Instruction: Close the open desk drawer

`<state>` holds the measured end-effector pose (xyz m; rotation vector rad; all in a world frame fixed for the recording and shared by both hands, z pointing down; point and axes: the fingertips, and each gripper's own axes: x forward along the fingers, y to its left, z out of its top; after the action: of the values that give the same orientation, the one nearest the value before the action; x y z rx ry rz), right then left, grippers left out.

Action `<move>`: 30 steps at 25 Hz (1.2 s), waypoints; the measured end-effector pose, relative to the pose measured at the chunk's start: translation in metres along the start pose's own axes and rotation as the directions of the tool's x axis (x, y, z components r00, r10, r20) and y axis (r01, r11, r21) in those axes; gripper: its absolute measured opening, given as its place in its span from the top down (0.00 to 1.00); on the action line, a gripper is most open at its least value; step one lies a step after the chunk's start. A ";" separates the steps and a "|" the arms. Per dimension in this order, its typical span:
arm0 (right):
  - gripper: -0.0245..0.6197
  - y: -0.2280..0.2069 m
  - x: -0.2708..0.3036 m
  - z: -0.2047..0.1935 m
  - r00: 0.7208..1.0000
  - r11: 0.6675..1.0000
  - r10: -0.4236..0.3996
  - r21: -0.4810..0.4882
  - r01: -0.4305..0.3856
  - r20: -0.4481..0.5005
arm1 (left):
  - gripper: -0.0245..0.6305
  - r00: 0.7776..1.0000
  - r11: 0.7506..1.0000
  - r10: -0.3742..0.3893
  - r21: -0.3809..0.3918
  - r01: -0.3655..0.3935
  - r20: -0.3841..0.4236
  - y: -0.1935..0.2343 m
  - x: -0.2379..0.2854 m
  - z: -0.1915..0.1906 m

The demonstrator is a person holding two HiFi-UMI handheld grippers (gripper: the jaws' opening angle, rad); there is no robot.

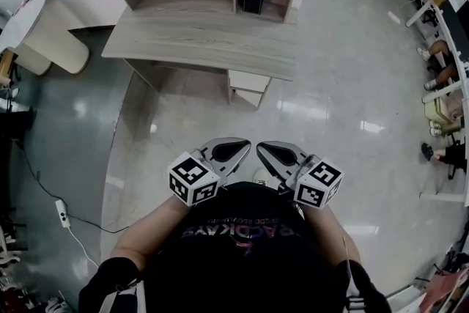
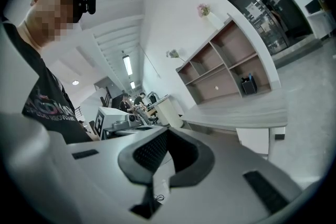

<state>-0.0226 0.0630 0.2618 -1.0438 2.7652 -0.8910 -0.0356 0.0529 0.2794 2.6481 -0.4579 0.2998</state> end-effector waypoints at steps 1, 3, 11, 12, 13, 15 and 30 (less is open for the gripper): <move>0.94 0.000 0.002 -0.001 1.000 1.000 0.000 0.001 0.000 -0.004 | 0.95 1.000 1.000 0.001 -0.004 -0.001 -0.002 0.001 0.000 -0.001; 0.94 0.000 0.005 -0.002 1.000 1.000 0.002 -0.007 -0.002 -0.012 | 0.95 1.000 1.000 0.005 -0.008 -0.005 -0.003 0.003 -0.001 -0.001; 0.94 0.002 0.007 -0.007 0.999 1.000 0.018 0.010 -0.017 -0.029 | 0.95 1.000 1.000 0.026 -0.007 -0.026 -0.009 0.004 -0.004 -0.004; 0.94 0.003 0.007 -0.008 0.999 1.000 0.021 0.010 -0.021 -0.032 | 0.95 1.000 0.999 0.030 -0.011 -0.030 -0.007 0.004 -0.005 -0.005; 0.94 0.003 0.007 -0.008 0.999 1.000 0.024 0.010 -0.024 -0.035 | 0.95 0.999 0.999 0.033 -0.018 -0.033 -0.006 0.005 -0.005 -0.005; 0.94 0.004 0.008 -0.010 0.999 1.000 0.028 0.009 -0.028 -0.041 | 0.95 0.999 0.999 0.034 -0.027 -0.034 -0.005 0.005 -0.005 -0.006; 0.94 0.001 -0.002 -0.011 1.000 1.000 0.005 0.000 -0.005 -0.029 | 0.95 1.000 1.000 0.017 -0.008 -0.017 -0.006 -0.002 0.000 -0.005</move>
<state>-0.0248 0.0700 0.2696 -1.0323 2.7899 -0.9129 -0.0352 0.0568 0.2829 2.6361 -0.4788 0.3103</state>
